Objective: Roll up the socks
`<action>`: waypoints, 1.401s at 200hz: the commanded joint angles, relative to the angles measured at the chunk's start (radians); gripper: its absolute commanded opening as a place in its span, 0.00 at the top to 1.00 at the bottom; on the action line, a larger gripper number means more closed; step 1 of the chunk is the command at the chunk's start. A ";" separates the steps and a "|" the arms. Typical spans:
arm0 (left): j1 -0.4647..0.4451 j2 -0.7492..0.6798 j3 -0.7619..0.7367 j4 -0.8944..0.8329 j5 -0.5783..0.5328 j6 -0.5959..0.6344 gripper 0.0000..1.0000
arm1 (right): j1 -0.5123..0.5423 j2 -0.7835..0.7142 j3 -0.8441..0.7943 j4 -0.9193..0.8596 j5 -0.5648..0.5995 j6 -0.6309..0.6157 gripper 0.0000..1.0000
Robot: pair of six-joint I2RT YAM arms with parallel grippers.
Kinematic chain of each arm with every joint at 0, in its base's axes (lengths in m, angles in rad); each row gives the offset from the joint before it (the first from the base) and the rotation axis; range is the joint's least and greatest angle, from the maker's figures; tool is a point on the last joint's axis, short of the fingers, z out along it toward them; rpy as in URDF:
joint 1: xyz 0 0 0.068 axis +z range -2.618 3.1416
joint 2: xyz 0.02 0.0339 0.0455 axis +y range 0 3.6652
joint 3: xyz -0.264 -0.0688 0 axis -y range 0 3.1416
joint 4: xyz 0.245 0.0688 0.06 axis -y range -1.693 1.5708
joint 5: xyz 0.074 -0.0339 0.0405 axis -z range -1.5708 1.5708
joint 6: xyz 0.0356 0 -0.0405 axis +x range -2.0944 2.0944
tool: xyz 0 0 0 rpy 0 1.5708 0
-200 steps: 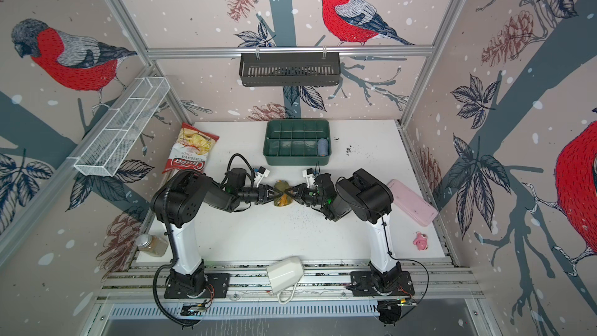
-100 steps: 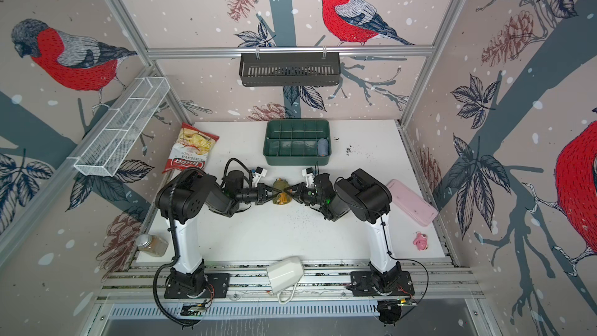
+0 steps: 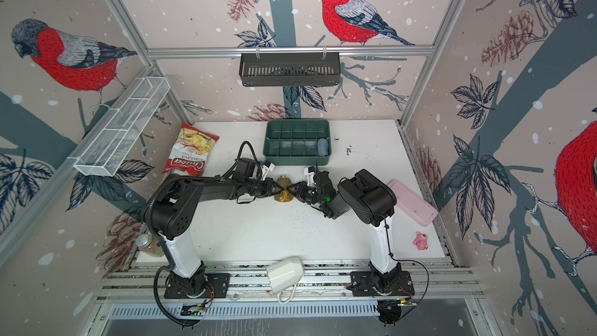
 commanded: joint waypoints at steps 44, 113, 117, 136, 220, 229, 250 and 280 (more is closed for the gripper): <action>-0.055 0.013 0.174 -0.402 -0.235 0.259 1.00 | -0.049 -0.100 -0.077 -0.155 -0.035 -0.087 0.50; -0.127 0.075 0.353 -0.630 -0.457 0.311 1.00 | -0.117 -0.332 -0.111 -0.456 0.052 -0.290 0.51; -0.133 0.081 0.362 -0.640 -0.468 0.311 1.00 | -0.112 -0.338 -0.108 -0.459 0.050 -0.294 0.54; -0.161 0.104 0.404 -0.677 -0.505 0.312 1.00 | -0.085 -0.338 -0.073 -0.476 0.037 -0.307 0.69; -0.209 0.144 0.492 -0.769 -0.577 0.326 1.00 | -0.024 -0.255 0.020 -0.397 -0.001 -0.269 0.81; -0.209 0.143 0.492 -0.771 -0.575 0.327 1.00 | -0.026 -0.252 0.021 -0.387 0.004 -0.265 0.81; -0.211 0.145 0.488 -0.772 -0.572 0.331 1.00 | -0.026 -0.244 0.034 -0.382 0.007 -0.264 0.81; -0.212 0.148 0.482 -0.763 -0.555 0.335 1.00 | -0.026 -0.229 0.061 -0.380 0.007 -0.273 0.81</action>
